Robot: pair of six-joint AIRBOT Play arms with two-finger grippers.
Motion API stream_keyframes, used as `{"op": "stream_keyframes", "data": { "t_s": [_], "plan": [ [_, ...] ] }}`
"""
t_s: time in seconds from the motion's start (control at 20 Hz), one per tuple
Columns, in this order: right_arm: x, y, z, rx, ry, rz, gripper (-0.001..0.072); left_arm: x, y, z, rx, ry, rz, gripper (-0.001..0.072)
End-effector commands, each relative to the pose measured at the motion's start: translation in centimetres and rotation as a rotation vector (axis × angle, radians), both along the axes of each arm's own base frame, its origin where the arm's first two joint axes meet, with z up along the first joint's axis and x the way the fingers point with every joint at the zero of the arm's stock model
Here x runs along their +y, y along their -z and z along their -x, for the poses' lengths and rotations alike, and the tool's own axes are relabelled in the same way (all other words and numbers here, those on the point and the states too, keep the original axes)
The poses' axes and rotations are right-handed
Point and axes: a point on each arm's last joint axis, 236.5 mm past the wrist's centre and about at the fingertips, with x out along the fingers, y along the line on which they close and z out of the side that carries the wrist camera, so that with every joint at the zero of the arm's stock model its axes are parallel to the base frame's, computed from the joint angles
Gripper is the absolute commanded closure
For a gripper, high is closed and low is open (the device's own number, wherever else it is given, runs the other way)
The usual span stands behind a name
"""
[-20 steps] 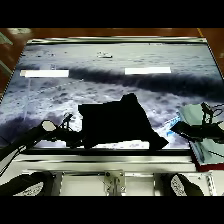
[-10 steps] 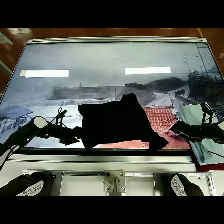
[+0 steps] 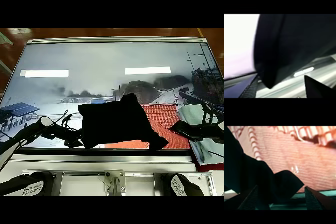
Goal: Fold the shirts.
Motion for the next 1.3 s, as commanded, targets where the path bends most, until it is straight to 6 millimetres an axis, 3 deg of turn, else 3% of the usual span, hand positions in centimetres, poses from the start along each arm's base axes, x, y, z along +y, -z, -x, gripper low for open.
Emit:
{"op": "stream_keyframes", "data": {
  "t_s": [0.0,0.1,0.15,0.2,0.3,0.45,0.55,0.8,1.0,1.1,1.25],
  "plan": [
    [-0.1,0.0,-0.2,-0.008,0.006,0.002,0.0019,-1.8,0.8,-2.0,-0.038,-0.08,0.035,0.0067],
    [0.0,0.0,0.0,0.001,0.001,-0.003,0.002,-2.3,0.5,-3.2,-0.058,-0.133,0.053,0.0491],
    [0.1,0.3,0.2,0.012,-0.003,-0.006,0.0019,-2.4,0.4,-3.3,-0.057,-0.142,0.058,0.0623],
    [0.3,0.9,0.6,0.027,-0.013,-0.012,0.0017,-2.5,0.3,-3.2,-0.062,-0.129,0.063,0.067],
    [1.4,2.8,1.5,0.083,-0.01,-0.071,0.0011,-2.8,-0.3,-2.7,-0.072,-0.085,0.083,0.0671],
    [4.5,5.5,2.0,0.107,-0.053,-0.222,0.0013,-3.1,-2.1,-2.8,-0.122,-0.057,0.11,0.0671],
    [5.4,6.1,1.5,0.094,-0.074,-0.273,0.0013,-3.3,-3.9,-3.3,-0.181,-0.055,0.127,0.0671],
    [5.4,7.5,1.1,0.116,-0.048,-0.281,0.0013,-3.4,-7.8,-4.0,-0.293,-0.069,0.163,0.0671],
    [9.3,8.8,2.2,0.191,-0.178,-0.277,0.0034,-3.7,-9.0,-4.3,-0.319,-0.079,0.186,0.0671],
    [11.0,8.5,2.4,0.197,-0.267,-0.259,0.0665,-3.8,-9.5,-4.6,-0.334,-0.077,0.19,0.0671],
    [11.5,5.5,0.0,0.112,-0.314,-0.248,0.0656,-3.8,-11.4,-6.1,-0.4,-0.062,0.203,0.0672]
  ]
}}
